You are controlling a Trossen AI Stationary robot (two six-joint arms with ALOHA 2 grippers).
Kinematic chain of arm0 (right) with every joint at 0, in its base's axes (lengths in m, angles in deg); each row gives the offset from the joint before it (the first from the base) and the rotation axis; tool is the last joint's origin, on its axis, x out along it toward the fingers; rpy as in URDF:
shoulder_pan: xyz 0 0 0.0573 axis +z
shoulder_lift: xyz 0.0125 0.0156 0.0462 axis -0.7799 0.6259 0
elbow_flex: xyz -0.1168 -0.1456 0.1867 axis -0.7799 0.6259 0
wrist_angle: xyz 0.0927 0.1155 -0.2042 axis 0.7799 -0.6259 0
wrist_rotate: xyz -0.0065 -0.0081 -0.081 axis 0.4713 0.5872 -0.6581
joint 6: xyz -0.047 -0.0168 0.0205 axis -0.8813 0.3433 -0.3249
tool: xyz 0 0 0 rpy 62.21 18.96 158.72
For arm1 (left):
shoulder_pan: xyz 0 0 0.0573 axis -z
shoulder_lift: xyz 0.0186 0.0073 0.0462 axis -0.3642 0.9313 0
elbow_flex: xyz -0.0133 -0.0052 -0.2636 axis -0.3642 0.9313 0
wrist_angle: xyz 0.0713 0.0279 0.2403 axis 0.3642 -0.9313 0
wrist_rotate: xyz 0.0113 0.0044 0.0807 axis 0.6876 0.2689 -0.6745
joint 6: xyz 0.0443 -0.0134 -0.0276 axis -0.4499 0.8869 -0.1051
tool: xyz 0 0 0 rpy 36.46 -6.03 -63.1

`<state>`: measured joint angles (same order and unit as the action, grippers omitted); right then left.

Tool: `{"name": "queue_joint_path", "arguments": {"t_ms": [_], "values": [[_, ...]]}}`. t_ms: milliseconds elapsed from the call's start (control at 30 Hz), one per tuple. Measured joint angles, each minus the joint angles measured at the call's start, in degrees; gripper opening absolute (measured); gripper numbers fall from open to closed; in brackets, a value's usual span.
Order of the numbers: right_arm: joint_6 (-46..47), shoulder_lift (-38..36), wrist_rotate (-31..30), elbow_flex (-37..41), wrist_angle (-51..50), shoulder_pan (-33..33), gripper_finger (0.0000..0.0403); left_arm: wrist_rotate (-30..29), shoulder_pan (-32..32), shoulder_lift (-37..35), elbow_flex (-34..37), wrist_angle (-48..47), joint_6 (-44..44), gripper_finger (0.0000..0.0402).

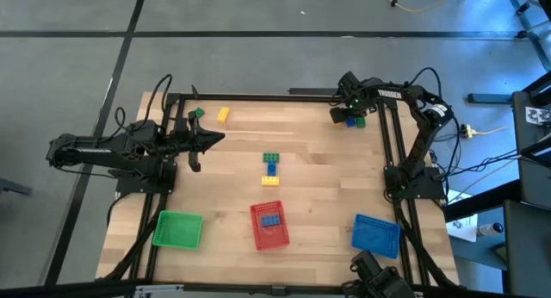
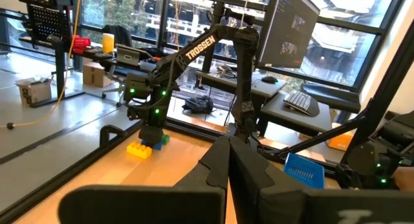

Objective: Sort & place blocks by color
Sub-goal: Put the top blue game piece into the red bin

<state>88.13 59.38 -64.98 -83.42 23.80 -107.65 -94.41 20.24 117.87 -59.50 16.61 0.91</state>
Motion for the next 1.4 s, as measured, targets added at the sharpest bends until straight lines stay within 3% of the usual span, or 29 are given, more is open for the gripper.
{"name": "queue_joint_path", "arguments": {"t_ms": [133, 567, 1033, 1400], "values": [[-0.02, 0.0, -0.02, 0.0, -0.07, 0.0, 0.0144, 0.0, -0.01, 0.0, 0.0, 0.0, 0.01, 0.0], [0.03, -2.42, 0.79, 0.14, -0.54, 0.04, 0.0144, 0.01, -0.01, -0.39, 0.0, -0.01, 0.03, 0.0], [-0.01, -25.98, 0.36, -3.21, -0.53, 1.0, 0.0144, 1.38, 0.01, -2.3, -0.04, 1.12, -0.32, 0.0], [-4.34, -43.57, 0.81, -3.23, 0.75, 11.59, 0.0144, 1.81, 0.03, -2.25, -0.04, 1.33, -0.28, 0.0]]}}
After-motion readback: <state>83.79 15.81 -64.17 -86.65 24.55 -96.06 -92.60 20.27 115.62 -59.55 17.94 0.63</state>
